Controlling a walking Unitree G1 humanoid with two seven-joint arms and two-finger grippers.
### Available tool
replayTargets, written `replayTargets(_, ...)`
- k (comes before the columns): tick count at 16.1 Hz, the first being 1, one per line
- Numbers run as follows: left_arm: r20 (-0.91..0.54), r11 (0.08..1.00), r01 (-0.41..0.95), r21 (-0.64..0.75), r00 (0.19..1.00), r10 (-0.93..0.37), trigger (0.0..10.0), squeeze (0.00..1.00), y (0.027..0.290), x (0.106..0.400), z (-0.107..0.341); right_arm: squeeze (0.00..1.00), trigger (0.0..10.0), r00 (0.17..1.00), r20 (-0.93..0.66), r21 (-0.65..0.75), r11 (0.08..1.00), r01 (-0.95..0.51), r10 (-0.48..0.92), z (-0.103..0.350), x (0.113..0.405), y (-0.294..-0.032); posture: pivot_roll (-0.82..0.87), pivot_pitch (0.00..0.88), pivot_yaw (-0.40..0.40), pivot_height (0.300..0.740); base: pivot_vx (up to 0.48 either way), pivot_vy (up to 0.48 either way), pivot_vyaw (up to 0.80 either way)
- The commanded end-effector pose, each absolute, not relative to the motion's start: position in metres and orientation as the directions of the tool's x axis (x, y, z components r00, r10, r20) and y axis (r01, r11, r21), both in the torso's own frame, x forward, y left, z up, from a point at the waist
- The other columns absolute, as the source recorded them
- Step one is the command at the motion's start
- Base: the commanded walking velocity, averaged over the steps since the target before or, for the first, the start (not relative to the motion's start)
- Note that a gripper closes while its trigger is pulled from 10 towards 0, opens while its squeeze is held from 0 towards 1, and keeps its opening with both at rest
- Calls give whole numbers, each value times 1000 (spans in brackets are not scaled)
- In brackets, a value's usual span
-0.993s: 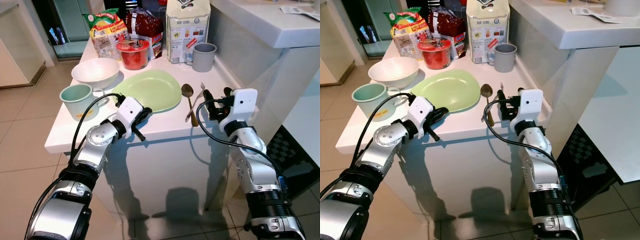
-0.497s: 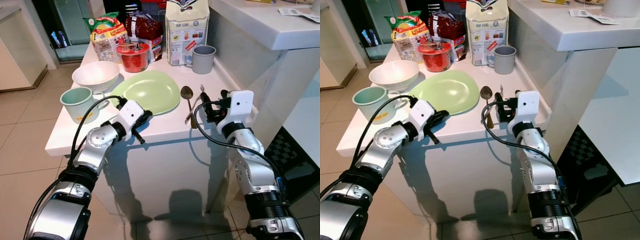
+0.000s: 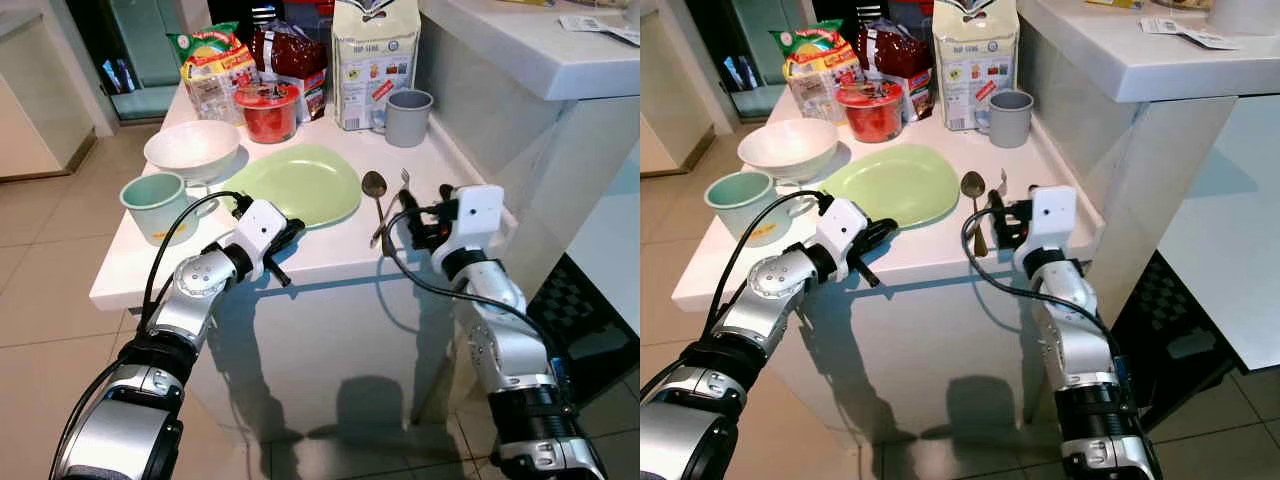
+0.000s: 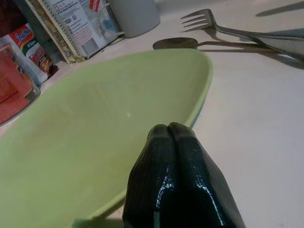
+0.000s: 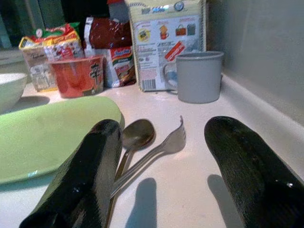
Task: Setting the table
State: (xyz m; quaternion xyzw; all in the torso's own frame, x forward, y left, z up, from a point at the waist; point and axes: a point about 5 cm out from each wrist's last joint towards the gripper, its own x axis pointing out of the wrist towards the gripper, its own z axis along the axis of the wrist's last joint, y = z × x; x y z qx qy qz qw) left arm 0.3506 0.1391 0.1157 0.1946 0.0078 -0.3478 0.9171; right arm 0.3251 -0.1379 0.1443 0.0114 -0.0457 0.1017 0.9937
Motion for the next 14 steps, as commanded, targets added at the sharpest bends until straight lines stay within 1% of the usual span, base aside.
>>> replayTargets(1,-269,650,695,309,719,-641,10000,0,139,339,89,0,10000,972,95,5,977,-215,213,145,324,-136,-11,0,62,740,0,0,0)
replayTargets(7,-180,626,663,410,732,-657,10000,0,140,352,122,0,10000,974,92,1,978,-210,209,142,323,-137,-7,0,64,740,0,0,0)
replayTargets(10,-152,592,677,437,705,-693,10000,0,137,353,138,0,10000,975,86,1,978,-207,207,140,323,-137,-9,0,64,740,0,0,0)
replayTargets(11,-139,594,672,443,706,-695,10000,0,139,355,144,0,10000,975,86,1,978,-207,206,140,323,-137,-7,0,63,740,0,0,0)
replayTargets(12,-107,600,653,463,713,-693,10000,0,143,360,161,0,10000,975,83,0,979,-206,205,139,323,-137,-5,0,63,740,0,0,0)
replayTargets(14,-85,601,640,479,715,-694,10000,0,145,363,172,0,10000,975,82,-1,979,-205,204,139,323,-137,-5,0,64,740,0,0,0)
